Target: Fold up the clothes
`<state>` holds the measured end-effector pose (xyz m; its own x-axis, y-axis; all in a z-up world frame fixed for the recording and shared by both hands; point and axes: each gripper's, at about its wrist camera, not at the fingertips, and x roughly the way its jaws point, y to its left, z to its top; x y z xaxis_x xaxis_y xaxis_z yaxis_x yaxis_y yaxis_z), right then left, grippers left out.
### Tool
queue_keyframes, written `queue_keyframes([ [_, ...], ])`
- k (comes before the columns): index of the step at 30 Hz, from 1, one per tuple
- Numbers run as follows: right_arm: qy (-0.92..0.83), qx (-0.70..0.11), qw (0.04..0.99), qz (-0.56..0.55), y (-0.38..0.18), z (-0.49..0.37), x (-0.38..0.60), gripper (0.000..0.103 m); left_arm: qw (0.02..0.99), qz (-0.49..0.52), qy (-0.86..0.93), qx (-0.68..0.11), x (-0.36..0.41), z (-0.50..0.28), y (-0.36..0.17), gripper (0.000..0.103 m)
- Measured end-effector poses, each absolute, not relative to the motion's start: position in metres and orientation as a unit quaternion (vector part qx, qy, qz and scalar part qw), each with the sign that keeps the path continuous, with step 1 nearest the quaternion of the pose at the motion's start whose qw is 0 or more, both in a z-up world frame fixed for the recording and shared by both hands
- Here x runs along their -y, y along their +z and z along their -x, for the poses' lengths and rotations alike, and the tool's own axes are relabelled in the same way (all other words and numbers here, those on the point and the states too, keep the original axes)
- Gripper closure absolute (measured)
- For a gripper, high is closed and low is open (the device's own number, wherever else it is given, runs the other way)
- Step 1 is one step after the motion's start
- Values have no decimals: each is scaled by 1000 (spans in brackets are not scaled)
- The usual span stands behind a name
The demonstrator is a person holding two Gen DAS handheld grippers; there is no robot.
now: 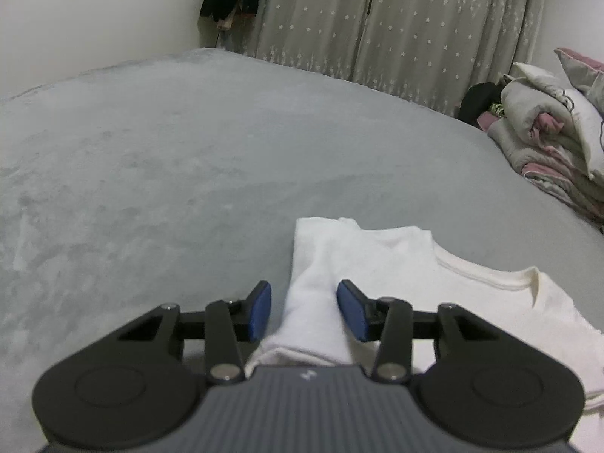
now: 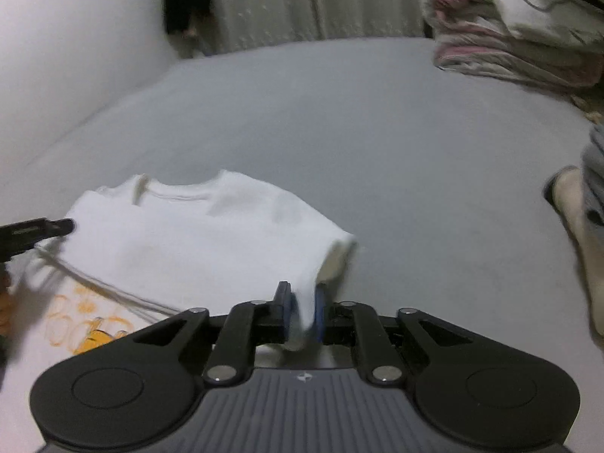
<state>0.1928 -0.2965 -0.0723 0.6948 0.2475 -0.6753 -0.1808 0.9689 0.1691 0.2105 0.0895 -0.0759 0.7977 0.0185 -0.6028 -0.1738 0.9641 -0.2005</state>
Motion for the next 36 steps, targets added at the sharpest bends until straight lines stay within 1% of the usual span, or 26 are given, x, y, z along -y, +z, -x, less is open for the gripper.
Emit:
queue_keyframes([
  [1, 112, -368, 921, -57, -71, -191, 301, 79, 941, 126, 51, -311, -91, -211, -74, 61],
  [3, 109, -355, 924, -89, -67, -190, 311, 67, 941, 132, 52, -308, -95, -214, -70, 61],
  [7, 112, -343, 922, -142, -69, -199, 317, 67, 930, 164, 42, -328, -108, -232, -70, 60],
  [11, 115, -349, 915, -167, -78, -212, 313, 67, 912, 207, 28, -353, -120, -254, -80, 60],
  [12, 111, -352, 915, -165, -80, -216, 311, 67, 909, 218, 24, -354, -122, -258, -82, 70],
  [13, 107, -355, 915, -159, -84, -218, 308, 67, 908, 226, 17, -354, -123, -260, -83, 89],
  [14, 103, -355, 916, -155, -86, -220, 305, 68, 907, 231, 7, -352, -124, -262, -83, 90],
  [16, 95, -343, 923, -144, -86, -222, 301, 85, 915, 228, 2, -332, -123, -257, -82, 92],
  [17, 96, -332, 928, -142, -85, -222, 300, 89, 924, 220, 7, -313, -122, -252, -80, 92],
  [19, 106, -310, 934, -142, -80, -219, 298, 89, 933, 206, 22, -294, -120, -245, -83, 92],
  [21, 114, -306, 936, -130, -79, -221, 293, 89, 935, 195, 36, -295, -119, -244, -92, 92],
  [24, 103, -322, 936, -93, -86, -225, 284, 89, 935, 177, 46, -303, -116, -247, -100, 86],
  [25, 98, -327, 937, -81, -88, -225, 281, 89, 936, 172, 52, -303, -115, -246, -97, 80],
  [26, 96, -328, 937, -77, -87, -226, 280, 86, 939, 160, 62, -297, -113, -244, -93, 78],
  [27, 94, -322, 939, -80, -84, -224, 283, 80, 944, 145, 72, -288, -109, -241, -87, 79],
  [29, 86, -302, 946, -84, -77, -218, 289, 79, 955, 118, 71, -261, -103, -230, -77, 79],
  [31, 90, -276, 953, -82, -70, -213, 290, 78, 964, 101, 46, -243, -95, -220, -69, 75],
  [33, 109, -254, 958, -81, -64, -208, 287, 77, 967, 89, 15, -240, -87, -214, -67, 72],
  [36, 140, -252, 956, -59, -66, -209, 272, 77, 965, 57, -12, -258, -76, -213, -75, 72],
])
